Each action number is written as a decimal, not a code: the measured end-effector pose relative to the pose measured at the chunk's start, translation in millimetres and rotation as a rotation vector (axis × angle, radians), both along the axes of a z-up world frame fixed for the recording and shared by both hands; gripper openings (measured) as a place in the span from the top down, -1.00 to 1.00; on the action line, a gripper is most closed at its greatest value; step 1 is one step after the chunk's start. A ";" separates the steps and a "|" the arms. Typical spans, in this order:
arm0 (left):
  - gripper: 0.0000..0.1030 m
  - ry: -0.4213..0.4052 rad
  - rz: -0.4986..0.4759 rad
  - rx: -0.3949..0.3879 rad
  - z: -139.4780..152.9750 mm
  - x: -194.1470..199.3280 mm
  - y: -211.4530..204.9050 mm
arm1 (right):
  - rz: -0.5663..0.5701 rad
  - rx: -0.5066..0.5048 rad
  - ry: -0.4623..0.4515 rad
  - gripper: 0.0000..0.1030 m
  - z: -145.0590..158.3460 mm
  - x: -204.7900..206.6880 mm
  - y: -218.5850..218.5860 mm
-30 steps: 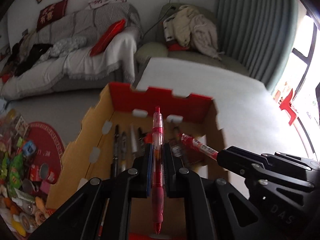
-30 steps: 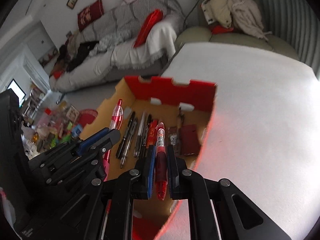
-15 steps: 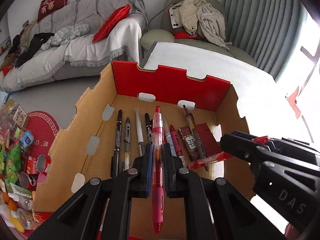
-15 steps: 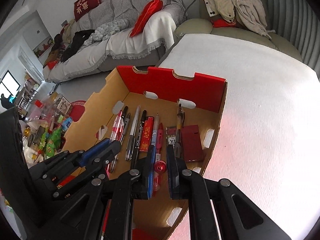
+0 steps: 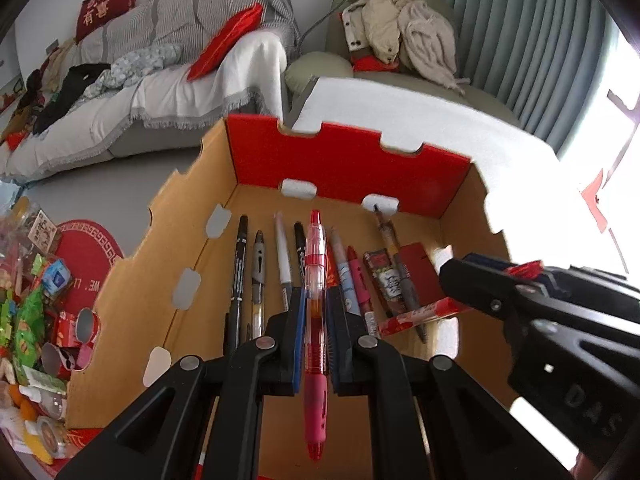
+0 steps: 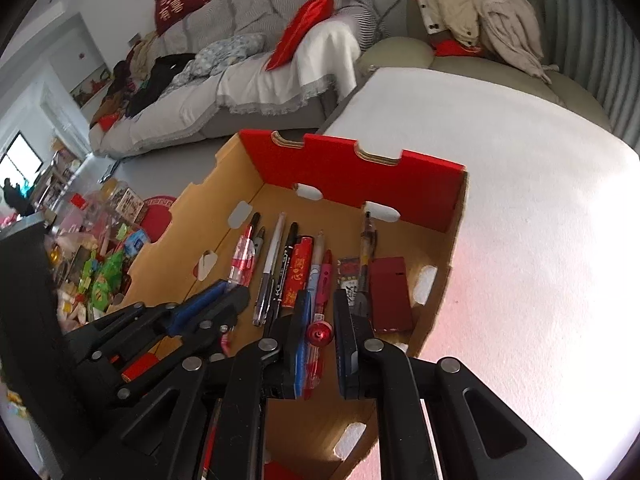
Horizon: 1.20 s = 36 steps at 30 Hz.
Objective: Organize rigid objects
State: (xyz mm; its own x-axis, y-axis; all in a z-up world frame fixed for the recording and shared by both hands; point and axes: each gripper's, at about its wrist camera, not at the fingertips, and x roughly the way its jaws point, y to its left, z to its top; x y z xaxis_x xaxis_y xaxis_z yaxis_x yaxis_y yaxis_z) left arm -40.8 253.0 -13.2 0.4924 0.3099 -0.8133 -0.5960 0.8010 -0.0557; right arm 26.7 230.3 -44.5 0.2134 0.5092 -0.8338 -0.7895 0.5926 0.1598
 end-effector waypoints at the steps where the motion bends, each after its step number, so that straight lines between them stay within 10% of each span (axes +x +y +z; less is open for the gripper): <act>1: 0.25 0.014 0.006 -0.011 -3.4 1.1 2.6 | 0.013 -0.006 -0.003 0.72 0.1 -0.3 1.8; 3: -0.70 0.029 0.014 -0.039 -7.1 1.4 7.0 | 0.027 -0.014 -0.002 -0.14 0.3 -1.1 2.5; 4: -0.81 -0.010 0.027 -0.069 -6.7 -2.2 11.3 | 0.013 -0.021 -0.019 -0.82 1.0 -0.8 1.8; 5: -0.85 -0.042 0.035 -0.058 -7.0 -4.2 13.6 | -0.002 -0.014 -0.041 -0.97 3.1 -0.1 -2.0; 14: -1.00 0.042 0.196 0.104 -27.5 -1.3 15.7 | -0.018 0.047 -0.117 -0.97 39.2 -18.7 -30.6; 22: -1.00 0.048 0.192 -0.124 -73.0 -11.2 36.9 | -0.058 0.051 0.045 -0.97 45.1 -18.0 -46.3; 36: -1.00 0.081 0.228 -0.117 -114.9 -9.2 54.0 | -0.022 -0.001 0.030 -0.97 43.0 -24.2 -32.0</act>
State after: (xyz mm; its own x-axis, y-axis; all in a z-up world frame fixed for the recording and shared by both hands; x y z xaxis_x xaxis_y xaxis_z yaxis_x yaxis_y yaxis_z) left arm -50.0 307.0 -128.2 0.3529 0.3070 -0.8839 -0.7665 0.6365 -0.0850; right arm 2.5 198.3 -1.5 0.1989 0.5040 -0.8405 -0.7713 0.6095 0.1830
